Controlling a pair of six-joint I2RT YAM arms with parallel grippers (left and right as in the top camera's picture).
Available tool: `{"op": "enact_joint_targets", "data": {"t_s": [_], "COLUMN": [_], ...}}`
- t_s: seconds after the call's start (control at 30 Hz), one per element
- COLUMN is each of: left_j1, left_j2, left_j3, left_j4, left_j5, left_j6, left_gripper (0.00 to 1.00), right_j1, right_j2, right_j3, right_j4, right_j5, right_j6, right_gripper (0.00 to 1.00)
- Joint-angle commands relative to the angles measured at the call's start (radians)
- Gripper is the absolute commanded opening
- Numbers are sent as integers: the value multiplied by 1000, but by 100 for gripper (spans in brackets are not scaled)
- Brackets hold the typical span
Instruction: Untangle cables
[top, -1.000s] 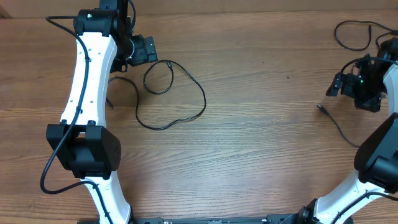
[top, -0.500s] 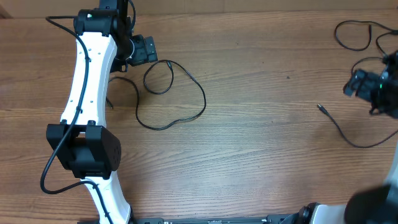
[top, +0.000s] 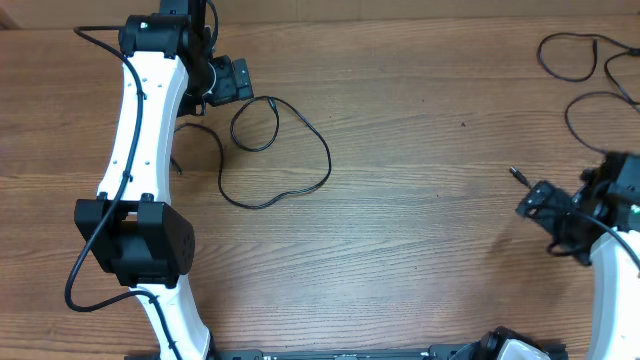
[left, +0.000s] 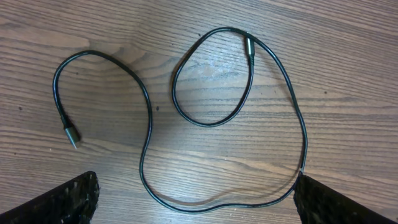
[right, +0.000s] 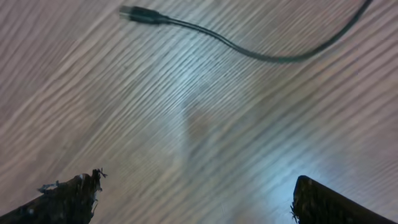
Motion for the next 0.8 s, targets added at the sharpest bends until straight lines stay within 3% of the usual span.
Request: {"op": "enact_joint_targets", "data": {"t_s": [0.0, 0.17, 0.3, 0.77], "left_j1": [-6, -6, -6, -6], "left_j2": [-13, -13, -13, -13], "left_j3": [17, 17, 17, 17], "left_j4": [1, 1, 2, 1], "left_j5": [6, 6, 6, 6], "left_j6": [-14, -14, -14, -14], "left_gripper": [100, 100, 100, 99], "right_j1": [-3, -3, -3, -3], "right_j2": [-19, -19, -18, 26], "right_j3": [-77, -209, -275, -287], "right_j4": [24, 59, 145, 278], "right_j5": [19, 151, 137, 141], "right_j6": [114, 221, 225, 216], "right_gripper": [100, 100, 100, 100]}}
